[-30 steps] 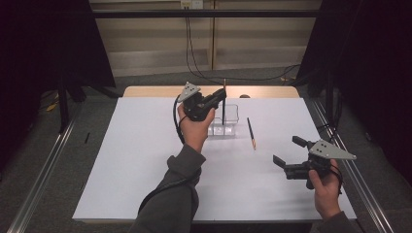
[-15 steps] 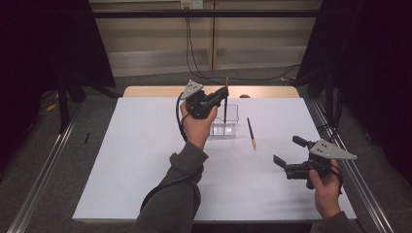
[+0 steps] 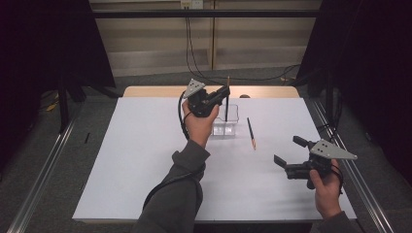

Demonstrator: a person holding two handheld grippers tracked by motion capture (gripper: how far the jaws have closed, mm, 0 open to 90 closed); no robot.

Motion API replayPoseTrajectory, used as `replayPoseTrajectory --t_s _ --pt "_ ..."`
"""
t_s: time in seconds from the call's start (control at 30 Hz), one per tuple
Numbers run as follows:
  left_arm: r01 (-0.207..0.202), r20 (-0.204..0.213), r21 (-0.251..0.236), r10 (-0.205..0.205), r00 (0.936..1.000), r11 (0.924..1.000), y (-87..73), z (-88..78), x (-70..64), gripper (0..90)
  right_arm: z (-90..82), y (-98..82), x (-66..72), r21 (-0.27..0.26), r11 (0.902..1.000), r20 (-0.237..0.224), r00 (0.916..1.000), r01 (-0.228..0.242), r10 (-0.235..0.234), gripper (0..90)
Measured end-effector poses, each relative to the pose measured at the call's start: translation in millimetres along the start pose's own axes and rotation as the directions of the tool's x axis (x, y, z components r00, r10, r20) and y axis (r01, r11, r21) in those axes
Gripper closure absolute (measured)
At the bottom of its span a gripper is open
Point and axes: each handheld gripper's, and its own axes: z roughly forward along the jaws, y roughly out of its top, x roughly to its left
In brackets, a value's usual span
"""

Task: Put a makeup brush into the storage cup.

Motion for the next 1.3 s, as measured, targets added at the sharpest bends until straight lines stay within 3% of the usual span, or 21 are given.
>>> replayPoseTrajectory --t_s 0.03,0.2,0.23,0.27,0.37,0.57,0.6,0.67,0.73,0.83,0.87,0.9,1.0,1.03,1.3 --pt "-0.031 0.003 0.023 0.031 0.9995 0.9993 0.6 -1.2 2.2 84.1 -0.3 0.0 -0.2 0.0 1.0 0.002 1.0 -0.002 0.002 0.0" --pt "-0.019 0.001 0.017 0.019 0.9998 0.9997 -0.4 1.7 2.4 84.1 -0.6 -0.2 -0.7 0.001 1.0 0.005 1.0 -0.002 0.002 0.0" --pt "-0.039 0.009 0.035 0.039 0.9992 0.9986 -0.5 1.2 3.4 84.1 -0.6 -0.3 -1.0 0.002 1.0 0.003 1.0 0.002 -0.002 0.0" --pt "-0.004 -0.001 0.006 0.004 1.0 1.0 -1.4 3.6 1.6 84.1 -0.6 -0.4 -1.1 0.003 1.0 0.004 1.0 0.003 -0.003 0.0" --pt "-0.037 0.007 0.032 0.037 0.9993 0.9988 -1.5 3.4 4.0 84.1 -0.3 -0.8 -1.0 0.003 1.0 -0.001 1.0 -0.002 0.002 0.0" --pt "-0.002 -0.006 0.005 0.002 1.0 1.0 -2.8 8.2 4.3 84.1 -0.4 -0.3 -0.6 0.005 1.0 -0.001 1.0 0.0 0.0 0.0" --pt "-0.036 0.001 0.032 0.036 0.9994 0.9989 -2.5 7.0 7.1 84.1 -0.4 -0.4 -0.7 0.004 1.0 -0.001 1.0 0.002 -0.002 0.0" --pt "-0.019 -0.005 0.02 0.019 0.9998 0.9996 -3.1 8.8 6.8 84.1 -0.6 -0.4 -0.8 0.004 1.0 0.002 1.0 0.002 -0.002 0.0" --pt "-0.036 -0.005 0.033 0.036 0.9993 0.9988 -3.2 9.0 9.1 84.1 -0.5 -0.5 -1.2 0.001 1.0 -0.001 1.0 0.001 -0.001 0.0" --pt "-0.02 -0.005 0.021 0.02 0.9998 0.9996 -3.7 10.6 10.2 84.1 -0.8 -0.8 -1.4 0.004 1.0 0.004 1.0 -0.001 0.001 0.0" --pt "-0.035 -0.001 0.035 0.035 0.9994 0.9988 -3.7 10.3 11.4 84.1 -0.9 -0.7 -1.5 0.003 1.0 0.006 1.0 0.002 -0.002 0.0" --pt "-0.005 -0.014 0.011 0.005 0.9999 0.9999 -4.4 11.9 10.9 84.1 -0.9 -0.7 -1.6 0.003 1.0 0.005 1.0 0.001 -0.001 0.0" --pt "-0.01 -0.021 0.017 0.011 0.9997 0.9998 -4.7 12.1 13.7 84.1 -0.9 -1.0 -1.9 0.004 1.0 0.002 1.0 -0.002 0.002 0.0" --pt "-0.028 -0.006 0.034 0.029 0.9996 0.999 -4.7 11.4 15.1 84.1 -0.8 -1.1 -1.9 0.004 1.0 0.003 1.0 -0.001 0.001 0.0" --pt "-0.02 -0.028 0.032 0.021 0.9994 0.9993 -6.9 14.1 18.8 84.1 -0.3 -1.0 -1.5 0.005 1.0 0.001 1.0 0.002 -0.002 0.0"
